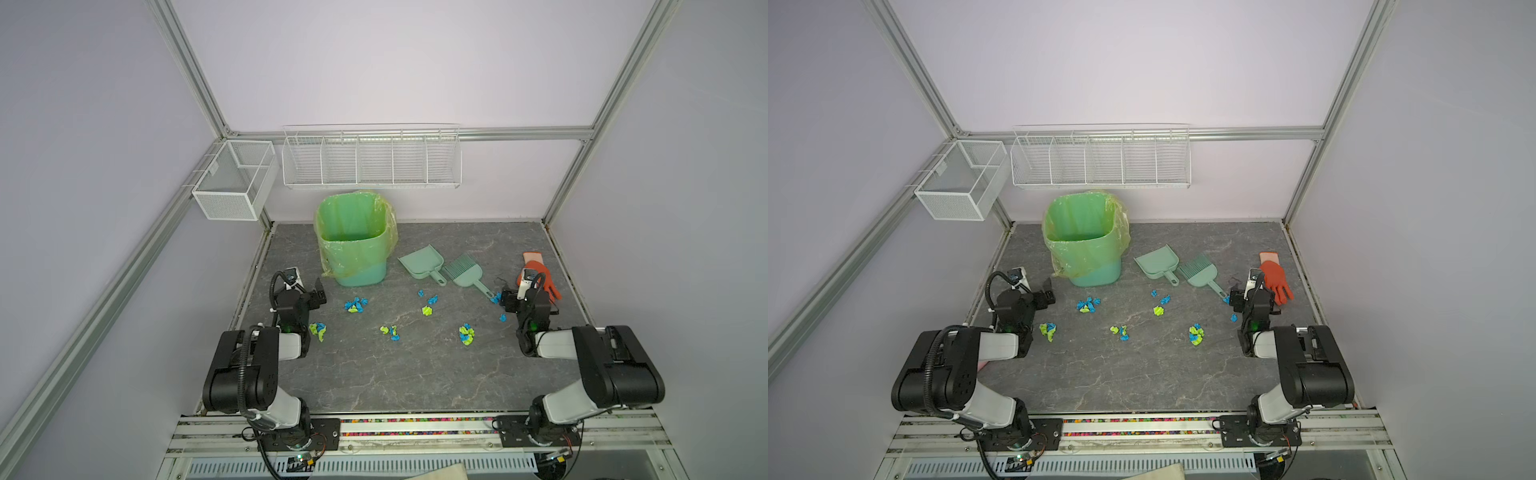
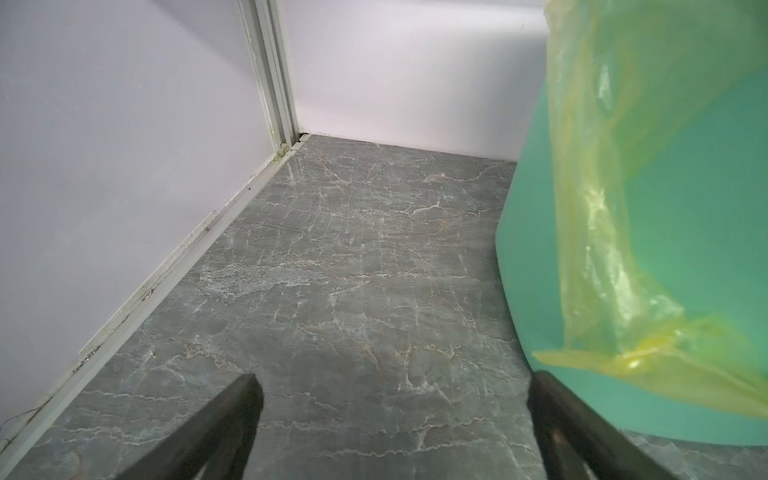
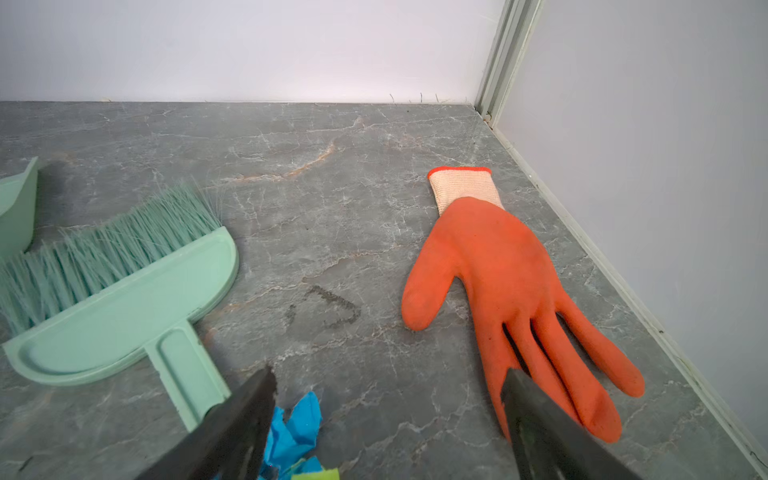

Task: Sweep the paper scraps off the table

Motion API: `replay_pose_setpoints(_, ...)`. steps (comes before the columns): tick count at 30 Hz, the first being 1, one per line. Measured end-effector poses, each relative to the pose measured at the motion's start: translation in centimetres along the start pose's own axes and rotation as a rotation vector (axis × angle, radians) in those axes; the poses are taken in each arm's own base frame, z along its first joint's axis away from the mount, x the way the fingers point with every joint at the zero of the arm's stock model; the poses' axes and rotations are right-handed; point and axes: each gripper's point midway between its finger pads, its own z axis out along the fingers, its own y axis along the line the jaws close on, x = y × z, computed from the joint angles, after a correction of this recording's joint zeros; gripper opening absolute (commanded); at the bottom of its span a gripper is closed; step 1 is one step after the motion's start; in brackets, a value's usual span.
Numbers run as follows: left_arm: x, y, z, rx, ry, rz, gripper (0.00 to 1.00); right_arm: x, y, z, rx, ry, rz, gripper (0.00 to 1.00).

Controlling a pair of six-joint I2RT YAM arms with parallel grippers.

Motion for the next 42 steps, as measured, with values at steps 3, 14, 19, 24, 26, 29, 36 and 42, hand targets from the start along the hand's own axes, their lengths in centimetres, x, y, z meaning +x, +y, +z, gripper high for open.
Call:
replay_pose_setpoints(3,0.0,-0.01,0.0,0.0,0.0,0.0,0.99,0.0,0.0,0.0,0.0,0.0,0.0,0.88)
replay_pose_setpoints(14,0.02,-0.2,0.09,0.011,0.006,0.008,0.99,0.0,0.0,0.0,0.0,0.0,0.0,0.88)
replay_pose_setpoints(19,0.04,-0.22,0.12,0.012,0.008,0.008,0.99,0.0,0.0,0.0,0.0,0.0,0.0,0.88)
replay_pose_setpoints(24,0.05,-0.26,0.12,0.014,0.008,0.009,0.99,0.0,0.0,0.0,0.0,0.0,0.0,0.88)
replay_pose_setpoints(26,0.05,-0.26,0.12,0.014,0.008,0.009,0.99,0.0,0.0,0.0,0.0,0.0,0.0,0.88)
replay_pose_setpoints(29,0.05,-0.28,0.12,0.015,0.008,0.009,0.99,0.0,0.0,0.0,0.0,0.0,0.0,0.88)
replay_pose_setpoints(36,0.05,-0.33,0.11,0.018,0.008,0.012,0.99,0.0,0.0,0.0,0.0,0.0,0.0,0.88)
replay_pose_setpoints(42,0.05,-0.33,0.11,0.018,0.008,0.012,0.99,0.0,0.0,0.0,0.0,0.0,0.0,0.88)
